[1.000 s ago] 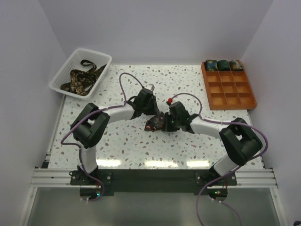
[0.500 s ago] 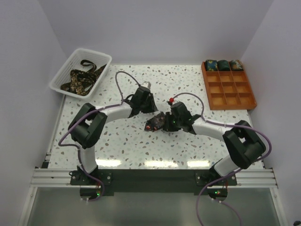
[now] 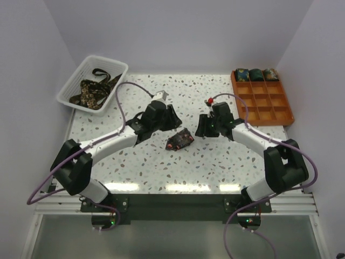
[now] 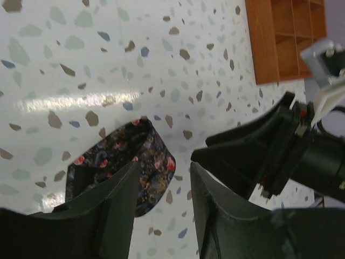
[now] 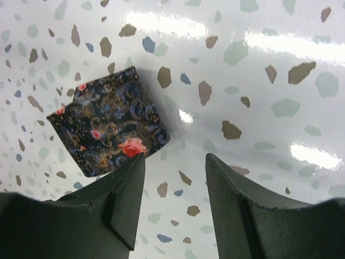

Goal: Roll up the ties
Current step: Roll the tie

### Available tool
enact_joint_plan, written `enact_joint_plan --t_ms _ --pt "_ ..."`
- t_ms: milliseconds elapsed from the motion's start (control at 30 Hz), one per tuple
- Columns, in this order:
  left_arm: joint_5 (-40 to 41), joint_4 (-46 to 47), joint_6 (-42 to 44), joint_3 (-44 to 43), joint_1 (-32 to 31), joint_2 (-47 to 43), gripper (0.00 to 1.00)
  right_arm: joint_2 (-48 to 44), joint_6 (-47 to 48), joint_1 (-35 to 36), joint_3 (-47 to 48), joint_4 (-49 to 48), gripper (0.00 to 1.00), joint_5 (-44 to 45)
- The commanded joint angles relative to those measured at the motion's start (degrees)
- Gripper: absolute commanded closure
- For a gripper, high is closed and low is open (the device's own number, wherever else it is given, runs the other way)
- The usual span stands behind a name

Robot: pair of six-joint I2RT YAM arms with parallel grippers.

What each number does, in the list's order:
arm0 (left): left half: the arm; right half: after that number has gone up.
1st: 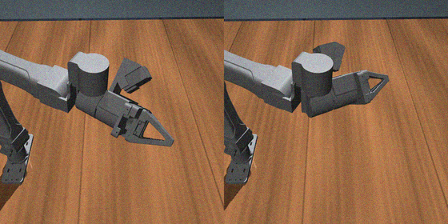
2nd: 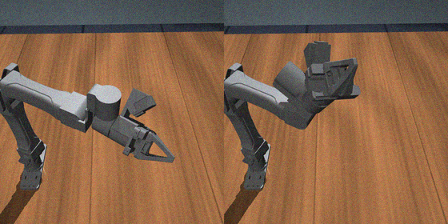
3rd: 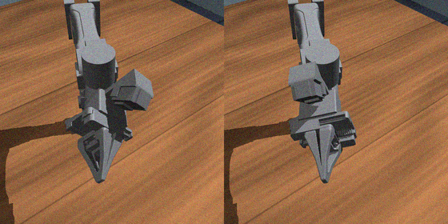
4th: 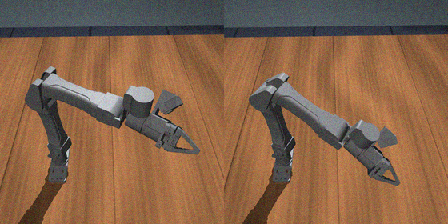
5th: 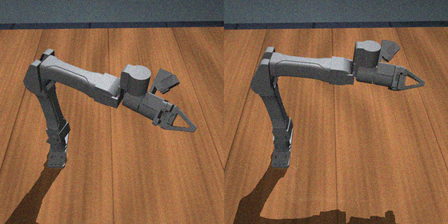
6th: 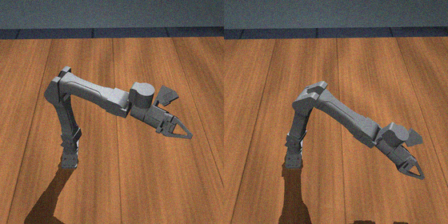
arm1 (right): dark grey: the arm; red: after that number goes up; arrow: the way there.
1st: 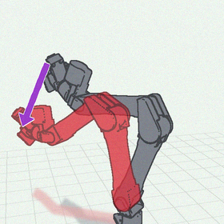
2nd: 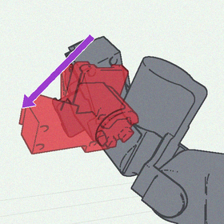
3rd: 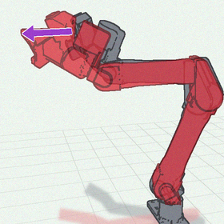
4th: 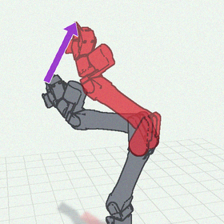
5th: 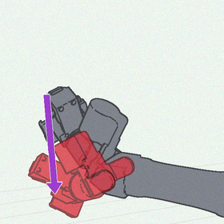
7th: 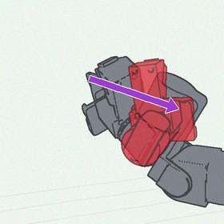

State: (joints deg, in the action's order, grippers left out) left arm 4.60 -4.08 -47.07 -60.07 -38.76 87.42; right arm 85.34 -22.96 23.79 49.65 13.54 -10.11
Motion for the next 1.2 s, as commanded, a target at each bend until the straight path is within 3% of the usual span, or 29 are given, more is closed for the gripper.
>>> enact_joint_plan --t_ms 0,300,800,1167 --pt "0.8 -2.2 -4.2 2.4 -4.6 -0.2 0.52 3.2 1.5 -1.4 4.2 0.0 0.47 -4.7" --pt "5.7 -5.4 -4.4 0.4 -8.4 5.4 0.52 9.2 2.9 -1.6 8.4 -1.4 0.46 -5.1" --pt "7.8 -5.3 -4.5 2.1 -9.5 9.3 0.70 14.1 3.8 -1.6 9.4 -3.3 0.46 -7.6" --pt "9.2 -4.7 -4.7 5.4 -9.3 9.3 0.74 14.7 3.5 -1.6 9.4 -3.0 0.46 -6.9"
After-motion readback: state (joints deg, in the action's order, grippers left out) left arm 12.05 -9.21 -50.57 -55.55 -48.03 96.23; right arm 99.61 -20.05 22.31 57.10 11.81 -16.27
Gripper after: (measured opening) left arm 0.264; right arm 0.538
